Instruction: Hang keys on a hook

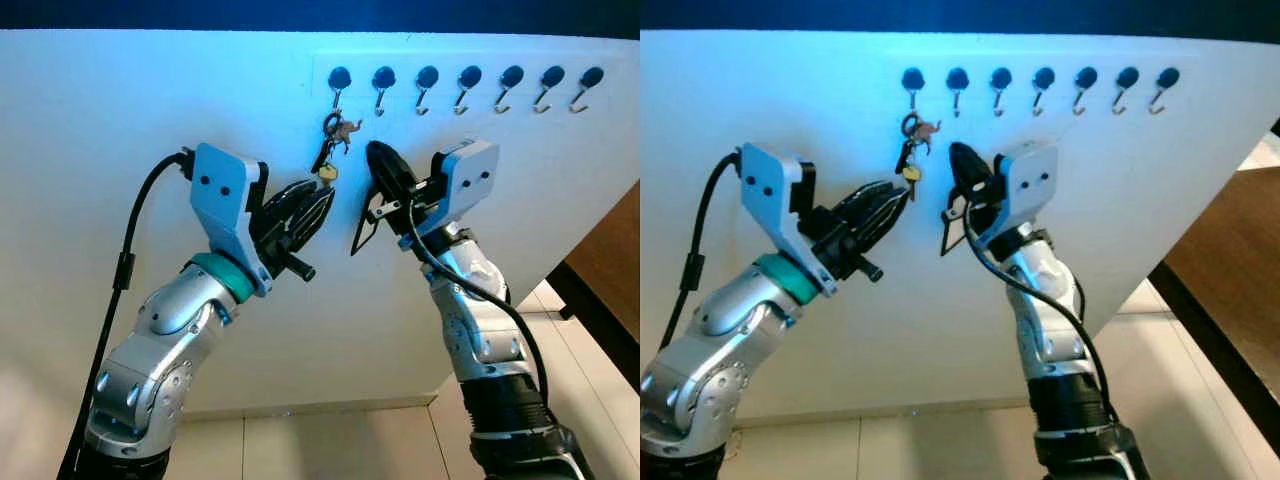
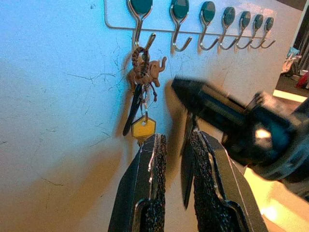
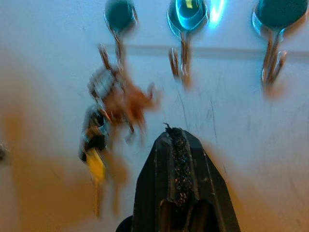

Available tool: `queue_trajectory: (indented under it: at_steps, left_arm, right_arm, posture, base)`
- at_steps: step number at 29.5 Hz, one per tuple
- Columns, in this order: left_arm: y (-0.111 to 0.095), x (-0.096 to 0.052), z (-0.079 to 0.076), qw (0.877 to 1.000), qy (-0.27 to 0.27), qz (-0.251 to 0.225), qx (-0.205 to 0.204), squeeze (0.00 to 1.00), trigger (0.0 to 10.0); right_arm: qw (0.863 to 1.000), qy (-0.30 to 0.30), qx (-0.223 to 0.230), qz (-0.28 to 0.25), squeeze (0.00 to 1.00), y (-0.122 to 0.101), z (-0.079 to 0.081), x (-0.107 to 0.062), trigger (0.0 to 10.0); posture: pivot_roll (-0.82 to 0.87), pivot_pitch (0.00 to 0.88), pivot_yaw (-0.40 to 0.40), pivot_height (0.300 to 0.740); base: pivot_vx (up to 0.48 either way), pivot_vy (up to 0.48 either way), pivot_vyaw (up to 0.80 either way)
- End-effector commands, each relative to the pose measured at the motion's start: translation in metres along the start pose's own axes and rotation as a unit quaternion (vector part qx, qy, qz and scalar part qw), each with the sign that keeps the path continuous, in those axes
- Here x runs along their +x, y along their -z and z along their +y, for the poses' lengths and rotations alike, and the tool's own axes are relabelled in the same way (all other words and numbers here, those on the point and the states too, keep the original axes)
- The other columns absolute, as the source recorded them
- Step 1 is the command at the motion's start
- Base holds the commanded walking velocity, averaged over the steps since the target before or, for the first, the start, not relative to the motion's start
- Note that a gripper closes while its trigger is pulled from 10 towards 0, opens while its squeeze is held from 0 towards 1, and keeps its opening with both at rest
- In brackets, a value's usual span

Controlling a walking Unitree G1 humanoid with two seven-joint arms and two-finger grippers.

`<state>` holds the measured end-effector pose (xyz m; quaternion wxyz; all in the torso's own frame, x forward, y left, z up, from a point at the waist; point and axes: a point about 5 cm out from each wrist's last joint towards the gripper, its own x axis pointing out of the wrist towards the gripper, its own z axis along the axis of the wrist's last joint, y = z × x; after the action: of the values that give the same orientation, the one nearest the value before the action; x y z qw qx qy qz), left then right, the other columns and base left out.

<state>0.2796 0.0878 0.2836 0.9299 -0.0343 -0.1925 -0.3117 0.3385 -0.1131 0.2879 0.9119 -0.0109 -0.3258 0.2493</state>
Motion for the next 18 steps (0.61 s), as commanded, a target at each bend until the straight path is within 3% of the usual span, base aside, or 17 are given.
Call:
queue_trajectory:
  at_steps: [1, 14, 18]
  left_arm:
    - [0.003, 0.0, -0.002, 1.0, 0.005, 0.008, -0.003, 0.0, 10.0]
    - [0.003, 0.0, -0.003, 1.0, 0.007, 0.008, -0.003, 0.0, 10.0]
    - [0.003, 0.0, -0.003, 1.0, 0.009, 0.007, -0.003, 0.0, 10.0]
  right_arm:
    - [0.999, -0.023, 0.002, -0.046, 0.0, -0.018, 0.006, 0.004, 10.0]
    - [0.997, -0.031, -0.005, -0.071, 0.0, -0.03, 0.006, 0.012, 10.0]
    - [0.997, -0.023, -0.004, -0.079, 0.0, -0.03, 0.007, 0.021, 10.0]
  posture:
    - [0.07, 0.134, 0.082, 0.74]
    - [0.08, 0.126, 0.083, 0.74]
    - [0.08, 0.123, 0.082, 0.74]
  base:
    - [0.0, 0.0, 0.0]
    - [0.0, 0.0, 0.0]
    - [0.0, 0.0, 0.0]
